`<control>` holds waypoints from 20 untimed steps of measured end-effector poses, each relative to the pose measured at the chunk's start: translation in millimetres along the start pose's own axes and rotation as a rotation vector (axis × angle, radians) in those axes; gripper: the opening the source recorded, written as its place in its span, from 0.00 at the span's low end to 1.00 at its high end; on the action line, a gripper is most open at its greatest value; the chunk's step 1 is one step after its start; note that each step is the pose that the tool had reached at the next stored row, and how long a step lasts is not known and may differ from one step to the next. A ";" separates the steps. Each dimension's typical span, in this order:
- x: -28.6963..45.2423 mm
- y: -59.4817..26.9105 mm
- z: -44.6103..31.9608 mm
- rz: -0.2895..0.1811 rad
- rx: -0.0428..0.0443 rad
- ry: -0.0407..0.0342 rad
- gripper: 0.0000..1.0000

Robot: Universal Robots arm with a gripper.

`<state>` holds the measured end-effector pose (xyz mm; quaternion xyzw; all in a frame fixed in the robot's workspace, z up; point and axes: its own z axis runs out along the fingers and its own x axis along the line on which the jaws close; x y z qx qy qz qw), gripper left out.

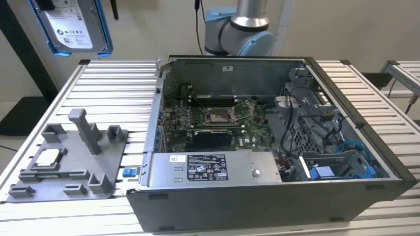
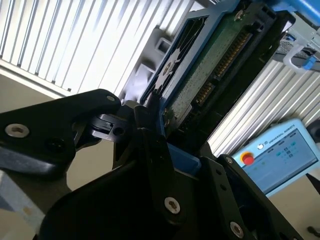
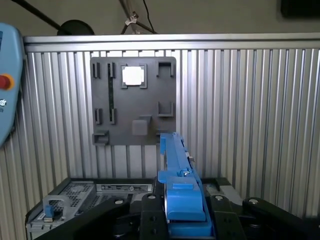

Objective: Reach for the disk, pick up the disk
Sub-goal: 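Pick up the disk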

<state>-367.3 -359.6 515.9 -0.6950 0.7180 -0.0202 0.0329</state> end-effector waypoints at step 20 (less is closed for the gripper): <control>-1.7 -52.4 4.0 0.000 -0.0010 0.0000 0.00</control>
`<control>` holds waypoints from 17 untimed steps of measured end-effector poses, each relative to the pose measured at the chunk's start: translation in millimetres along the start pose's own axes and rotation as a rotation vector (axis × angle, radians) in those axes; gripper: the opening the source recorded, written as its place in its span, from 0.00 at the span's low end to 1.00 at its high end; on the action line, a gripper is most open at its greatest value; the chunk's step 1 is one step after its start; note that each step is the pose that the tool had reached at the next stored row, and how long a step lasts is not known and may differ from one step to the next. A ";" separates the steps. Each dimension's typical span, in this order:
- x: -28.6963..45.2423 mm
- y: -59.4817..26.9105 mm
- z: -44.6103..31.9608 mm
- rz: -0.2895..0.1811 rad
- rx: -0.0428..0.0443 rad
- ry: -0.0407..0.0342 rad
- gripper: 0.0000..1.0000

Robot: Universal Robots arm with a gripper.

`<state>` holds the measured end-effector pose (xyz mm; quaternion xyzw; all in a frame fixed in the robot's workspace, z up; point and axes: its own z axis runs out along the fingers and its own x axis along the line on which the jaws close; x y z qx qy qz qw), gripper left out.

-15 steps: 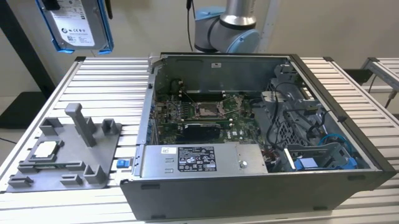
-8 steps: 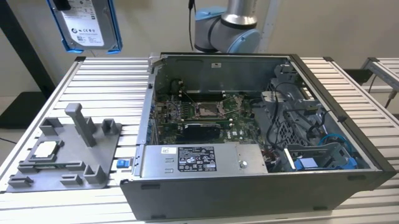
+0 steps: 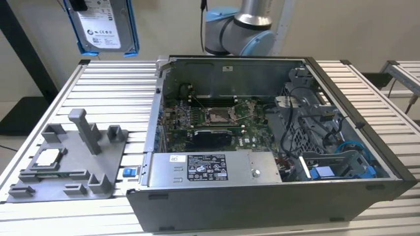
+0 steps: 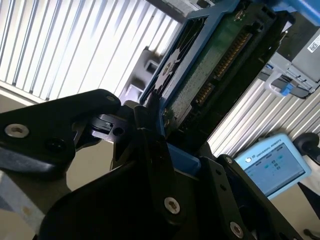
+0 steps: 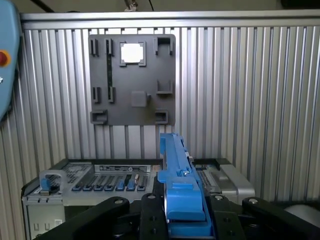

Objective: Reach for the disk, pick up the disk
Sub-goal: 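Pick up the disk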

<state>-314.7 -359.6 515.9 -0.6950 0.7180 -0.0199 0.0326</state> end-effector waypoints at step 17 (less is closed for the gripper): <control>-1.5 -48.0 3.6 0.000 -0.0013 0.0000 0.00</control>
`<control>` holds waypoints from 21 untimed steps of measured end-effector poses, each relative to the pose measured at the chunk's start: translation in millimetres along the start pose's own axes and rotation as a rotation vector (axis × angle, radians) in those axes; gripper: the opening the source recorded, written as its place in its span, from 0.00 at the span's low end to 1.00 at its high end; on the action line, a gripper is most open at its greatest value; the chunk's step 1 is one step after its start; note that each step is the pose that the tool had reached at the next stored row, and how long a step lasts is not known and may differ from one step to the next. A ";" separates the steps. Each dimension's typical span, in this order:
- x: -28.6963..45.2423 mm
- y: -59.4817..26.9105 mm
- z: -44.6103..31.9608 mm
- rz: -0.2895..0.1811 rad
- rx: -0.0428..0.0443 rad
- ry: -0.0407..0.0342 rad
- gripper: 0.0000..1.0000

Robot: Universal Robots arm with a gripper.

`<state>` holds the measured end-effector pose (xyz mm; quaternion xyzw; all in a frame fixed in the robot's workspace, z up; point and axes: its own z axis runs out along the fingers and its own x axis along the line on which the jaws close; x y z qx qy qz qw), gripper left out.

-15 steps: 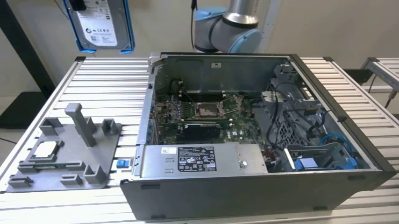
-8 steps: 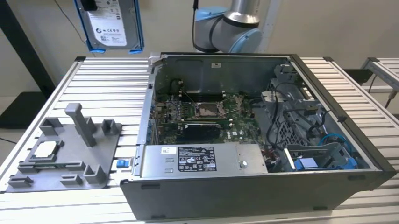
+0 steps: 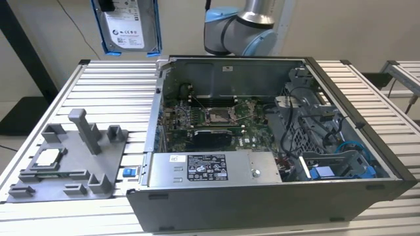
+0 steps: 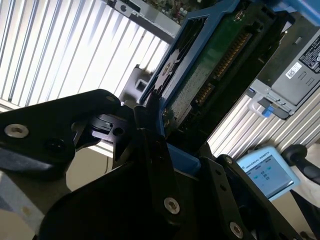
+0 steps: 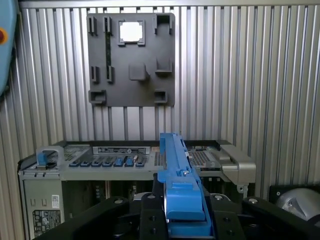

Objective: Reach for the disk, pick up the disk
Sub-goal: 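Pick up the disk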

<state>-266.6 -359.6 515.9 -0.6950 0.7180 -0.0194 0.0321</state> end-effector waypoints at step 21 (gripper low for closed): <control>-1.7 -54.9 4.0 0.000 -0.0011 0.0000 0.00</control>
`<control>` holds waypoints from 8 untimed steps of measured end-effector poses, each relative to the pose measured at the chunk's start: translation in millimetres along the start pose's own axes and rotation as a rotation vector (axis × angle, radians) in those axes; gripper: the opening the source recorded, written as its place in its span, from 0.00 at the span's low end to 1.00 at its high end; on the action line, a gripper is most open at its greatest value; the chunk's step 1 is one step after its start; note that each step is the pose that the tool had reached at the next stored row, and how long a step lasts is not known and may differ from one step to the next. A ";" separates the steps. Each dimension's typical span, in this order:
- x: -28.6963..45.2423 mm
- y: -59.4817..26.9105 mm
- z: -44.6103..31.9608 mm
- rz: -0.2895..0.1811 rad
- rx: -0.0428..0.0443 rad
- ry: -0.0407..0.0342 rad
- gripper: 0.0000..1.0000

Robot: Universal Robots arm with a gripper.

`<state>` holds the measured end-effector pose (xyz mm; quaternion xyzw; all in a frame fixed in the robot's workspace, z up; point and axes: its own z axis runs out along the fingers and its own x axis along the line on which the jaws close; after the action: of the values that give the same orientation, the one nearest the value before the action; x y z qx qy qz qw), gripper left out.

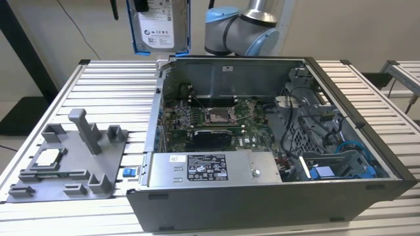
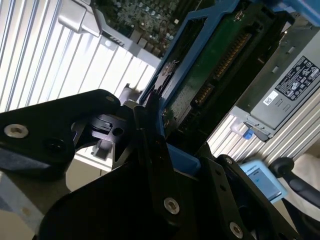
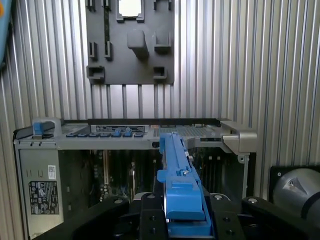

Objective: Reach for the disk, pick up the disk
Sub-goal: 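Pick up the disk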

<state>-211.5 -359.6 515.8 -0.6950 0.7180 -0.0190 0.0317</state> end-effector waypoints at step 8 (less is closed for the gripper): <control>-0.7 -20.3 1.5 0.000 -0.0003 -0.0001 0.00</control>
<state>-191.1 -359.6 515.8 -0.6950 0.7180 -0.0189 0.0316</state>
